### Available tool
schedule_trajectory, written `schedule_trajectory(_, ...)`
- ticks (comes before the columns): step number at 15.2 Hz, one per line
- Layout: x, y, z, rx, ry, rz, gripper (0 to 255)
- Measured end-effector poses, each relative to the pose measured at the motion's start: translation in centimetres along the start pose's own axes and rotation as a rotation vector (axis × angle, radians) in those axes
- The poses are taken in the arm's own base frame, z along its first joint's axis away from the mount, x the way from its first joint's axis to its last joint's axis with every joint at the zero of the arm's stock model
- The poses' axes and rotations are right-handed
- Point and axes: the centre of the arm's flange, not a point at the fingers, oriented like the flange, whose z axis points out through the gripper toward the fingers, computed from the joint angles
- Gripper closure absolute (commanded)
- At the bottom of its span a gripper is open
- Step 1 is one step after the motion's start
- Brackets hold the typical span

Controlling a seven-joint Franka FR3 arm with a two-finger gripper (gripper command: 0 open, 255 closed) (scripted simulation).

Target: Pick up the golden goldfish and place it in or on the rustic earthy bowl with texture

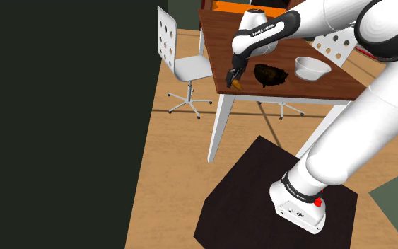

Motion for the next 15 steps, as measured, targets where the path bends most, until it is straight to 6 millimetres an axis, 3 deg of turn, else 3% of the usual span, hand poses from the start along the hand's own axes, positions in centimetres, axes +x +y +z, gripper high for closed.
schedule_trajectory(6, 0.03, -0.03, 0.33, 0.000, 0.001, 0.000, 0)
schedule_trajectory(7, 0.03, -0.03, 0.33, 0.000, 0.001, 0.000, 255)
schedule_trajectory(15, 0.03, -0.02, 0.32, 0.000, 0.001, 0.000, 255)
